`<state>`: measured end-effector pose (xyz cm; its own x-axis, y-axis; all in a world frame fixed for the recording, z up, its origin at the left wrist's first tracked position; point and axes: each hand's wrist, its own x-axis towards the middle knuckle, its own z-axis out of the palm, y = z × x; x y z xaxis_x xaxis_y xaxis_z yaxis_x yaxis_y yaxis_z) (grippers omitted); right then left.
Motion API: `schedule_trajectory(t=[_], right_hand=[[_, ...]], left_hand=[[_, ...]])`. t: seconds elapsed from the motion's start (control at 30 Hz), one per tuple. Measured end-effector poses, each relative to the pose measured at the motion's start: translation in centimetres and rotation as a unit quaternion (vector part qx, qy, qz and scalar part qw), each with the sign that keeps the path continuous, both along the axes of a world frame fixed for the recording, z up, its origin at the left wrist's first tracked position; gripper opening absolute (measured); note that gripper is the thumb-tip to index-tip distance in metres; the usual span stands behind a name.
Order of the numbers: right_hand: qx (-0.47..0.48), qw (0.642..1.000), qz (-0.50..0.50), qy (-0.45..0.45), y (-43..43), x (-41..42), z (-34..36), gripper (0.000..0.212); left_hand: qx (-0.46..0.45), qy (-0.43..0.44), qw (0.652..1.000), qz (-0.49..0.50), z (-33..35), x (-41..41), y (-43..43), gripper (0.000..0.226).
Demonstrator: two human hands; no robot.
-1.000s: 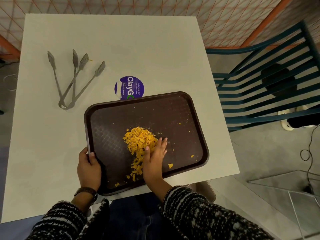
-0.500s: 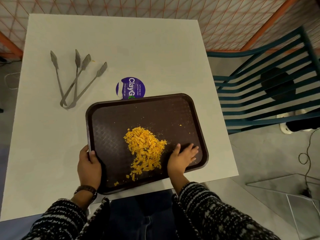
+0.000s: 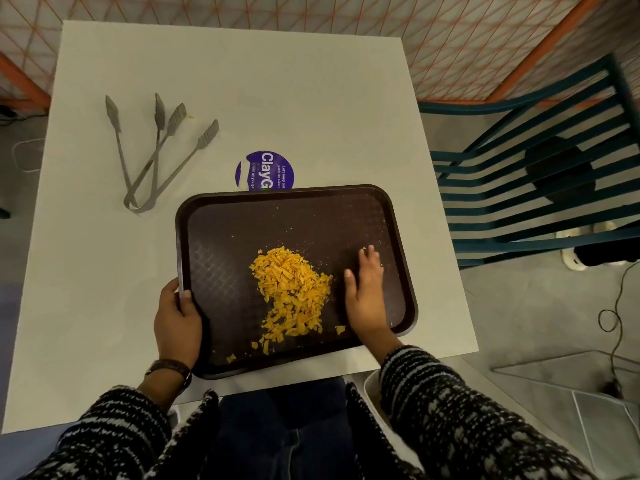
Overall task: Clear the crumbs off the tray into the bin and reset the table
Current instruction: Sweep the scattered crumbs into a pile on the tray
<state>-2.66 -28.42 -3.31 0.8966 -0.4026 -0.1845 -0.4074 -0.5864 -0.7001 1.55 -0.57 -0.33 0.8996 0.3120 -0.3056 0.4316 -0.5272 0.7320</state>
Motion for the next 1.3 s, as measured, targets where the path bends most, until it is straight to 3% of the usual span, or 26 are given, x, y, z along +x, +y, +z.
schedule_trajectory(t=[0.13, 0.37, 0.5, 0.7, 0.8, 0.87, 0.93, 1.07, 1.2, 1.3], right_hand=[[-0.118, 0.991, 0.023, 0.057, -3.8, 0.0, -1.4, 0.062], [-0.14, 0.988, 0.005, 0.069, -2.6, 2.8, -2.3, 0.075], [-0.103, 0.992, 0.065, 0.025, 0.5, 3.6, -2.1, 0.081], [0.058, 0.985, 0.163, -0.019, 5.5, 1.7, -0.9, 0.059], [0.136, 0.979, 0.152, -0.026, 5.3, 1.5, 0.1, 0.054], [0.105, 0.984, 0.145, -0.024, 3.1, 1.6, 0.7, 0.062], [0.017, 0.978, 0.208, -0.007, -0.3, 1.5, 1.1, 0.072], [-0.189, 0.9, 0.378, 0.101, -7.4, 0.4, 1.8, 0.101], [-0.239, 0.842, 0.456, 0.16, -10.1, -0.6, 1.4, 0.111], [-0.254, 0.829, 0.474, 0.155, -9.2, -0.7, 1.0, 0.113]], left_hand=[[0.005, -0.001, 1.0, -0.006, -0.2, 0.3, 0.2, 0.035], [0.033, -0.015, 0.999, -0.031, -0.5, 0.4, 0.4, 0.036], [0.047, -0.04, 0.997, -0.049, -0.5, 0.3, 0.5, 0.03], [0.045, -0.037, 0.997, -0.049, -0.8, 0.1, 0.6, 0.032], [0.039, -0.037, 0.997, -0.049, -0.7, 0.1, 0.7, 0.032], [0.036, -0.037, 0.997, -0.049, -0.7, 0.1, 0.7, 0.032], [0.035, -0.035, 0.998, -0.05, -0.6, 0.2, 0.7, 0.032], [0.034, -0.042, 0.997, -0.053, -0.6, 0.3, 0.7, 0.031], [0.035, -0.05, 0.997, -0.054, -0.9, 0.3, 0.8, 0.029], [0.035, -0.053, 0.996, -0.055, -0.9, 0.3, 0.9, 0.029]])
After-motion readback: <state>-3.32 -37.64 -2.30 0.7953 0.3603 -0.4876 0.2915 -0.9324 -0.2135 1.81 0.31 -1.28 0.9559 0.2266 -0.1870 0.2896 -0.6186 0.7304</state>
